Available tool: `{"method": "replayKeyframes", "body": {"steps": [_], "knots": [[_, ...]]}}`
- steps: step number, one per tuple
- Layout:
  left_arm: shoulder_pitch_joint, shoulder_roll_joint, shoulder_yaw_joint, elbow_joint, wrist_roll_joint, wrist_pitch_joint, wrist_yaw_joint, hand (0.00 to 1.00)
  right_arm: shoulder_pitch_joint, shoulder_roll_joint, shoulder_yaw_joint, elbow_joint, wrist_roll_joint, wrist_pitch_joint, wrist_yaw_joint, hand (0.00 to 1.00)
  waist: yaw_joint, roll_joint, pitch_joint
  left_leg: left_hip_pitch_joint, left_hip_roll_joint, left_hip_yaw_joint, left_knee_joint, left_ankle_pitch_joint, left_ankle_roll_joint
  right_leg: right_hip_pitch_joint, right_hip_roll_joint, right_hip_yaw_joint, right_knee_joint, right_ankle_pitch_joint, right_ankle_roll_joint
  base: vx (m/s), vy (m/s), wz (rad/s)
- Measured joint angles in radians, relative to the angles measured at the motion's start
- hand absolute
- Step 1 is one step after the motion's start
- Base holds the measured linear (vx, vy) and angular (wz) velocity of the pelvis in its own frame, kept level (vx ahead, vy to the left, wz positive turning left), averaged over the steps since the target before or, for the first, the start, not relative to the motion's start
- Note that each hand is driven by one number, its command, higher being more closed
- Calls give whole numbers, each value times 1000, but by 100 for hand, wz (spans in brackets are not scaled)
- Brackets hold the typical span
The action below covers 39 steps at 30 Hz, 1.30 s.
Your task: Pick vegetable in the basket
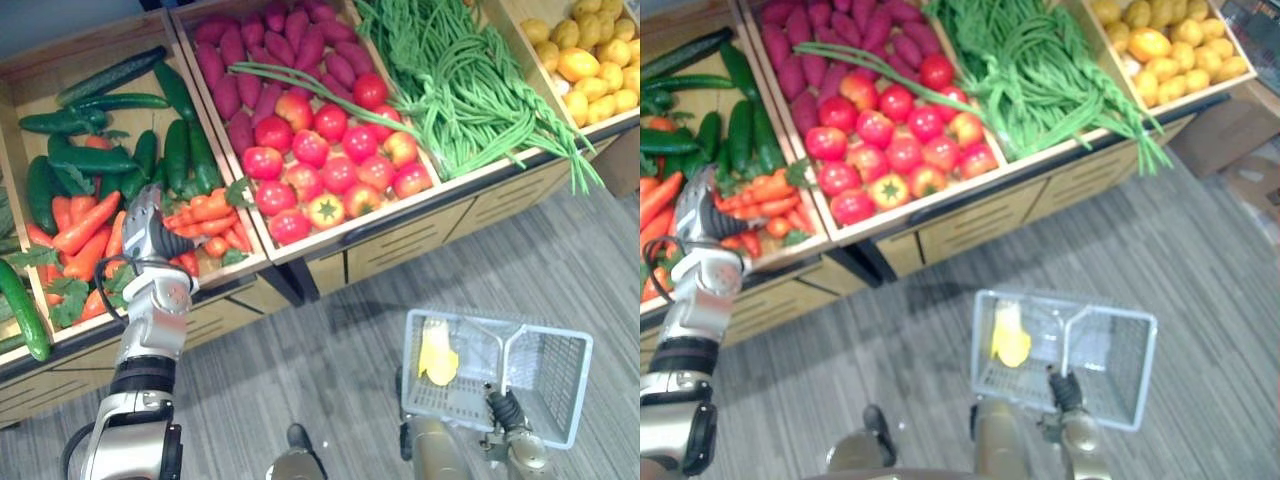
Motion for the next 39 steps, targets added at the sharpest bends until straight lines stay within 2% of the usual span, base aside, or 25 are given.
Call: {"method": "replayKeyframes", "body": {"steps": [20,29,34,35,39], "knots": [[-47,18,-27,0,2,0,-4,0,-1,-11,0,-42,1,1,-7,100,11,13,10,-67,1,1,-20,24,-12,-67,-4,-23,2,4,-5,-6,-21,1],[-46,25,-26,0,1,-1,-4,0,-3,-12,0,-64,2,-3,-14,100,17,9,23,-104,3,6,-18,26,-10,-105,-3,-23,3,7,-9,-17,-31,0],[-50,34,-26,0,1,-1,-4,0,-3,-12,4,-82,2,-7,-14,100,17,-3,37,-121,3,14,-17,26,-10,-122,-4,-23,5,7,-9,-5,-20,-1],[-55,36,-26,0,1,0,-4,100,-10,-12,4,-86,2,-7,-14,100,18,-7,49,-122,4,16,-17,26,-10,-124,-4,-22,5,7,-9,-8,-37,0],[-82,37,-24,0,1,-8,7,100,-17,-12,5,-91,2,-8,-16,100,18,-13,57,-136,3,20,-17,26,-10,-140,-5,-22,6,7,-9,-1,-27,-1]]}}
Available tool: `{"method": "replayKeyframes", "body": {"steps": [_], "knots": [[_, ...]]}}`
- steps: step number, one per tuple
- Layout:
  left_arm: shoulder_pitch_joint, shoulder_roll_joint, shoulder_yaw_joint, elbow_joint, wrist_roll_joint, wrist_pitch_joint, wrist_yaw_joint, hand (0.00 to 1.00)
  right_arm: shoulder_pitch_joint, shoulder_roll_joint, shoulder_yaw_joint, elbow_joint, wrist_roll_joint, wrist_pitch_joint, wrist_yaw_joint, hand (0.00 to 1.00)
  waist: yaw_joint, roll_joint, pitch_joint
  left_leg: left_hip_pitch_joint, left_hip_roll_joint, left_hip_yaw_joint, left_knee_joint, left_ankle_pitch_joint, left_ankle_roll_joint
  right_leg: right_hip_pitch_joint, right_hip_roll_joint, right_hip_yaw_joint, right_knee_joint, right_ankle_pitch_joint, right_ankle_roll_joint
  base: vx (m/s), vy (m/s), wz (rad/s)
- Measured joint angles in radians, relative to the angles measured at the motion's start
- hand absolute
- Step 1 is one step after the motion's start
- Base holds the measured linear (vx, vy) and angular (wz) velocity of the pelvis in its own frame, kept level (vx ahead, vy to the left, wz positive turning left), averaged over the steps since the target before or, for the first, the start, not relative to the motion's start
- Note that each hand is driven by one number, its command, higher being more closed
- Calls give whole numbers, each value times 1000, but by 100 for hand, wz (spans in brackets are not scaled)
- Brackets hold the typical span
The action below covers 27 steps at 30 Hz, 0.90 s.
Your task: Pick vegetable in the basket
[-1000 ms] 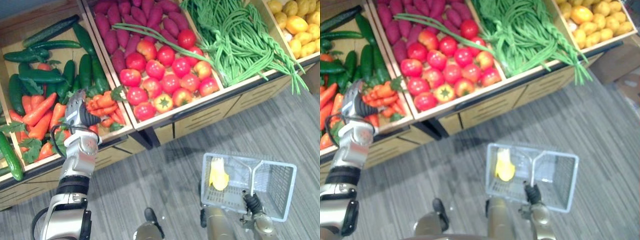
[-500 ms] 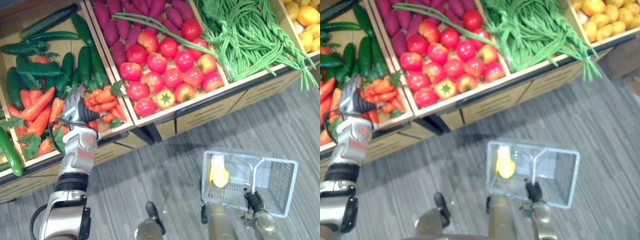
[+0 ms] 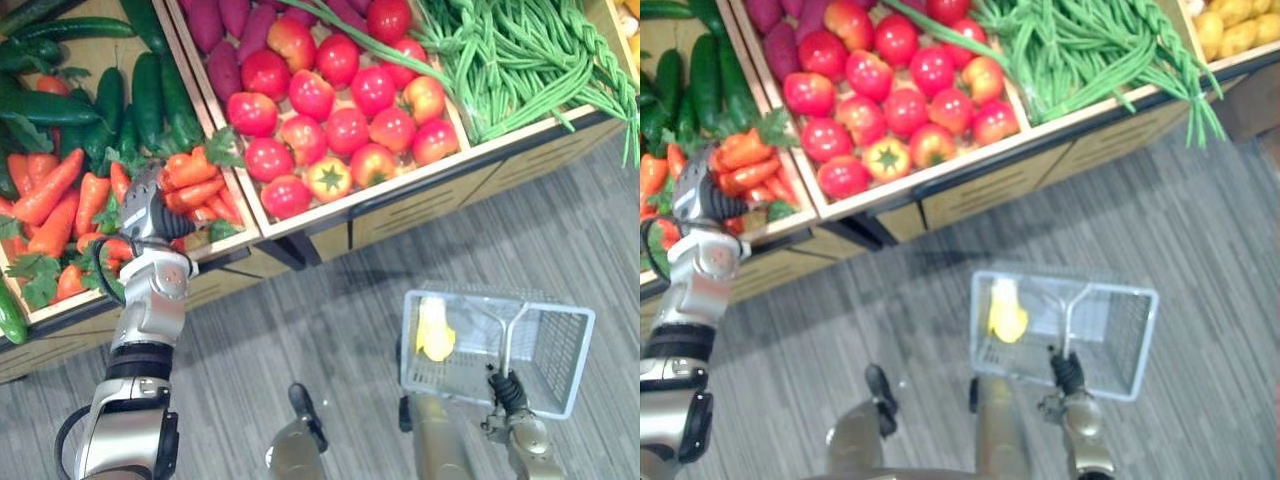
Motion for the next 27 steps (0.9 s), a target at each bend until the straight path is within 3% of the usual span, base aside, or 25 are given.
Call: {"method": "replayKeyframes", "body": {"steps": [10,23,27], "knots": [[-46,7,-3,12,-2,1,26,100,0,0,13,-8,7,-17,1,100,-3,-19,12,-1,-1,24,-2,0,0,-14,2,2,0,25,-4,-5,-17,-4],[-58,7,-57,34,-1,5,9,100,4,0,19,-5,8,-16,1,100,-10,-21,12,36,1,19,-1,2,3,28,-1,-7,1,25,-4,-17,-18,2],[-48,8,-60,-57,0,5,5,100,8,0,19,-3,8,-10,2,100,-15,-21,12,55,3,1,0,3,4,56,-2,-17,2,25,-4,-29,-20,8]]}}
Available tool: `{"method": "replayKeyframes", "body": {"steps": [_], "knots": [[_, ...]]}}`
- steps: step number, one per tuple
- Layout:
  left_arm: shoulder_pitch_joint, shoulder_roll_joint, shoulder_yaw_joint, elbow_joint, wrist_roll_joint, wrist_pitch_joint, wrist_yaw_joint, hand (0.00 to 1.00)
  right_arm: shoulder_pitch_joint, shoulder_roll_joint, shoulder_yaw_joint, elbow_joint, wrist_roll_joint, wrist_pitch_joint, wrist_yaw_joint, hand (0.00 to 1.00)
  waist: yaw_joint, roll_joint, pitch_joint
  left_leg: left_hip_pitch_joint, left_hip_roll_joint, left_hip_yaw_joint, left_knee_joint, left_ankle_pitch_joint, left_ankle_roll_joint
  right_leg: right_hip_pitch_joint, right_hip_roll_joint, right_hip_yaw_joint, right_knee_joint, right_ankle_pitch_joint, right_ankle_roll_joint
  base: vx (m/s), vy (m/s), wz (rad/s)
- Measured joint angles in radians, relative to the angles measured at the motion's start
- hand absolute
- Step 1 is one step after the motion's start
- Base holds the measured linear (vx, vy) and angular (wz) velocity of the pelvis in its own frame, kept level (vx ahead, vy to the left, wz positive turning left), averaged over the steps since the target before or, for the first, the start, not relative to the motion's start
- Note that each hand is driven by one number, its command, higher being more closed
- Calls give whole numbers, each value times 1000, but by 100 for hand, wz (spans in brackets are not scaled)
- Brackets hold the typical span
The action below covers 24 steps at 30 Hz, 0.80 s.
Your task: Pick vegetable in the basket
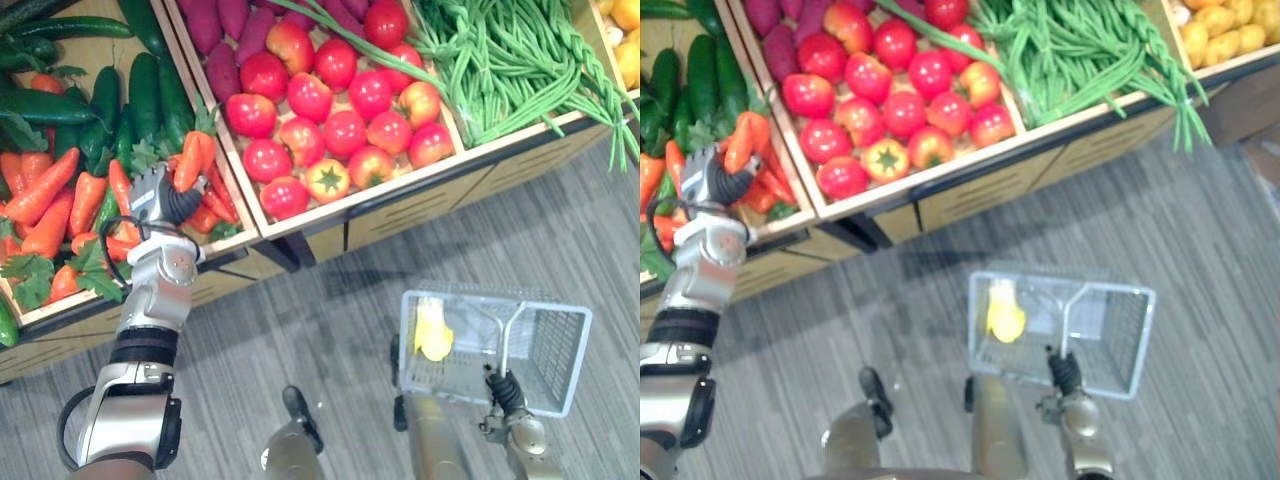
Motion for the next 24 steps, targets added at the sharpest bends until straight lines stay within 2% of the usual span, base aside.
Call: {"method": "replayKeyframes", "body": {"steps": [5,8,13,15,16,20,22,24], "knots": [[53,11,2,-138,5,-8,0,100,8,0,-7,1,-10,20,0,100,4,1,-1,48,6,-5,10,0,0,58,1,-15,1,-1,0,-35,-22,7],[80,17,23,-195,40,-10,-10,100,27,0,-31,1,-16,21,1,100,19,2,-4,70,2,-18,11,0,1,88,-1,-19,1,-10,-5,-59,-23,9],[173,59,32,-258,71,-15,-27,100,25,-13,-131,37,-89,36,9,100,18,4,-48,92,-19,-48,-11,15,7,116,-6,-29,-5,-26,-2,-32,-23,11],[231,80,31,-301,72,-47,-50,100,26,-64,-187,62,-137,40,20,100,11,3,-87,107,-27,-57,-23,18,8,139,-4,-30,-23,-25,-2,-16,-21,8],[275,93,31,-343,73,-67,-65,100,23,-122,-211,78,-193,43,21,100,8,1,-110,118,-36,-56,-31,17,8,146,-7,-24,-29,-23,1,0,0,0],[359,118,18,-434,67,-141,-114,100,-4,-330,-216,122,-368,45,25,100,6,-2,-127,171,-59,-31,-51,11,16,181,-15,19,-56,-10,20,-6,30,-21],[402,128,-30,-493,58,-185,-148,100,-43,-436,-194,125,-415,50,52,100,-1,-6,-138,201,-73,11,-55,0,21,181,-13,74,-66,3,35,-11,34,-59],[428,153,-101,-521,29,-222,-176,100,-93,-504,-147,125,-444,48,68,100,-11,-4,-148,233,-80,57,-53,-18,20,180,-4,129,-76,19,40,-2,36,-89]]}}
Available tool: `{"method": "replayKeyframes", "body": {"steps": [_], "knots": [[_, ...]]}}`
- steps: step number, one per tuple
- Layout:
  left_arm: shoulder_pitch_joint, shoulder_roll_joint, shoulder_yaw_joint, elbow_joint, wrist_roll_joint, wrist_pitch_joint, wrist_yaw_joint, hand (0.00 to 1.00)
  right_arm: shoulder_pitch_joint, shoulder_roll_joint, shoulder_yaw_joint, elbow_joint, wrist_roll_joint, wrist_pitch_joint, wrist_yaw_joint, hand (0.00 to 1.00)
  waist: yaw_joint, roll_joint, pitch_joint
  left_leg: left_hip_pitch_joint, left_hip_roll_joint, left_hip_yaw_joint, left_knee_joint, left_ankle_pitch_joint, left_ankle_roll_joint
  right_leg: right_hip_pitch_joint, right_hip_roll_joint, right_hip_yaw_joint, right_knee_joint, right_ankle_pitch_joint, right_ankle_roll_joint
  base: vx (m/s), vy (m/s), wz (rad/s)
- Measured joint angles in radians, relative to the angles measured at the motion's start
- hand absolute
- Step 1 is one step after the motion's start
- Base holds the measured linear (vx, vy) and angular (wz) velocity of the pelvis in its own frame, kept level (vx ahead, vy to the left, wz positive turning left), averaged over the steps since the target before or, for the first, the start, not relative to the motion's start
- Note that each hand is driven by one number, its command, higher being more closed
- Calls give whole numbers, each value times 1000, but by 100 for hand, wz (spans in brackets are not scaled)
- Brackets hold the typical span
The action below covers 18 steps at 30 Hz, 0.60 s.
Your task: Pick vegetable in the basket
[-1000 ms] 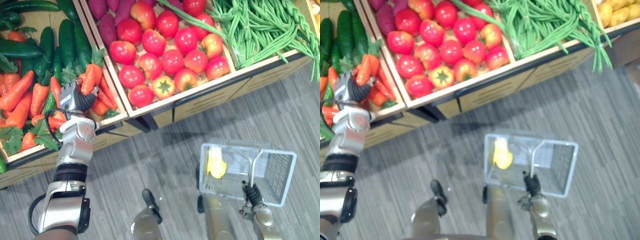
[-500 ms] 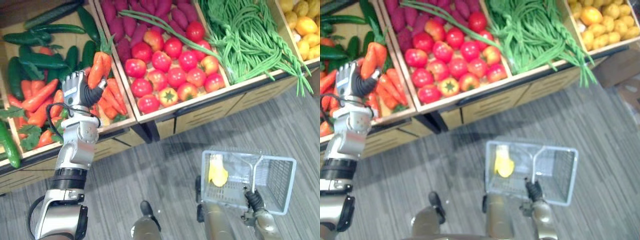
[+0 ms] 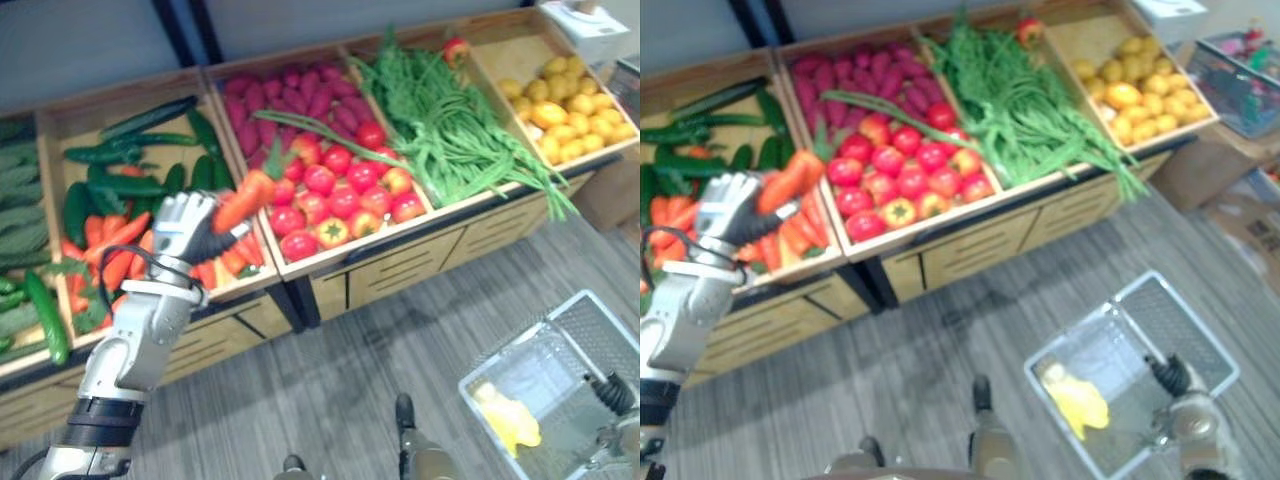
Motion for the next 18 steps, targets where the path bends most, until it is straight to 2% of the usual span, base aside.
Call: {"method": "replayKeyframes", "body": {"steps": [4,7,10,14,16,18], "knots": [[-7,7,-199,-113,-66,-70,-75,100,-47,-116,168,-88,-41,-14,37,100,-7,9,-27,65,14,121,51,-67,-8,13,36,111,-4,12,12,-12,30,-87],[-43,6,-312,-177,-113,-102,-101,100,-40,-147,240,-188,-64,-19,49,100,-16,16,-51,84,38,180,94,-105,-16,14,53,158,-3,16,16,-2,12,-66],[-140,-8,-483,-239,-169,-137,-127,100,-41,-200,340,-343,-77,-56,66,100,-26,29,-68,118,47,259,130,-130,-22,14,72,207,7,18,20,-5,13,-54],[-211,-22,-633,-307,-211,-168,-150,100,-71,-283,457,-480,-80,-102,69,100,-31,57,-86,143,69,326,161,-158,-33,11,99,245,14,19,21,-10,-10,-41],[-243,-65,-738,-331,-256,-180,-176,100,-127,-330,535,-553,-88,-125,81,100,-38,73,-96,152,78,357,174,-165,-42,3,115,264,25,19,20,-3,-21,-33],[-266,-93,-799,-346,-289,-186,-197,100,-170,-359,581,-609,-99,-144,88,100,-44,76,-97,152,79,377,179,-169,-46,-8,122,276,29,19,20,-15,-24,-25]]}}
